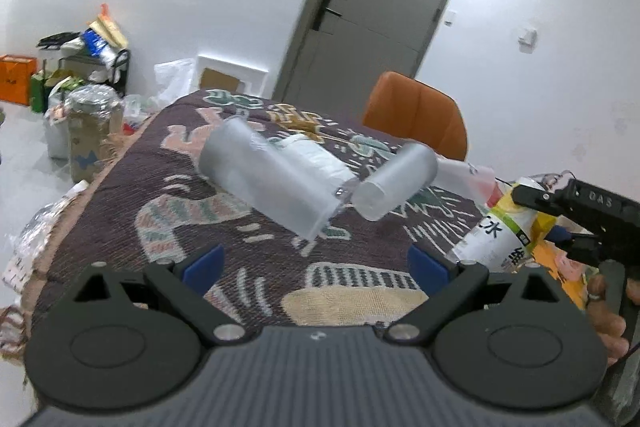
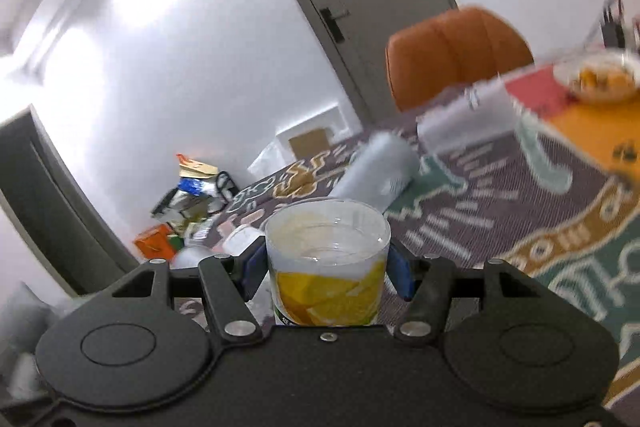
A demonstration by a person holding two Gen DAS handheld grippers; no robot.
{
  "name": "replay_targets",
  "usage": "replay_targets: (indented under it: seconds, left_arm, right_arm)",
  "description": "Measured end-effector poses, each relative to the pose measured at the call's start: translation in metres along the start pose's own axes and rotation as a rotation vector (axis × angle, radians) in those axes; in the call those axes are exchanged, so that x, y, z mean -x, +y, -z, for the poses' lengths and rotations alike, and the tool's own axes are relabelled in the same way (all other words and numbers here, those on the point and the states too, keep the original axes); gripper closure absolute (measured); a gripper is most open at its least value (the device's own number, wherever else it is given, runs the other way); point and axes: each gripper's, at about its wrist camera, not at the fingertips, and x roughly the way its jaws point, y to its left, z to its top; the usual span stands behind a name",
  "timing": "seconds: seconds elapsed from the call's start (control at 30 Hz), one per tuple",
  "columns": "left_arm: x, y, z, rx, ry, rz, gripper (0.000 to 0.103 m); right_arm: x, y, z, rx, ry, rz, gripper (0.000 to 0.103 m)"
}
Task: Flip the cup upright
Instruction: 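Rotate the held bottle upright with the right gripper and lower it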
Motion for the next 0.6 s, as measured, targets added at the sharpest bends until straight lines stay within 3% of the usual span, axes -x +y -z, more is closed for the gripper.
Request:
replay_targets:
  seconds: [0.33, 0.6]
  left_arm:
    - [0.013, 0.029, 0.010, 0.100, -0.038, -0.075, 0.006]
    - [0.014, 0.047, 0.015, 0.141, -0.025, -0.098, 0.006]
  right_arm:
    - [-0.026, 0.038, 0.019, 0.223, -0.039, 0.073, 0.044]
    - [-0.037, 0.059, 0.044, 0.332, -0.013, 0.104, 0.040]
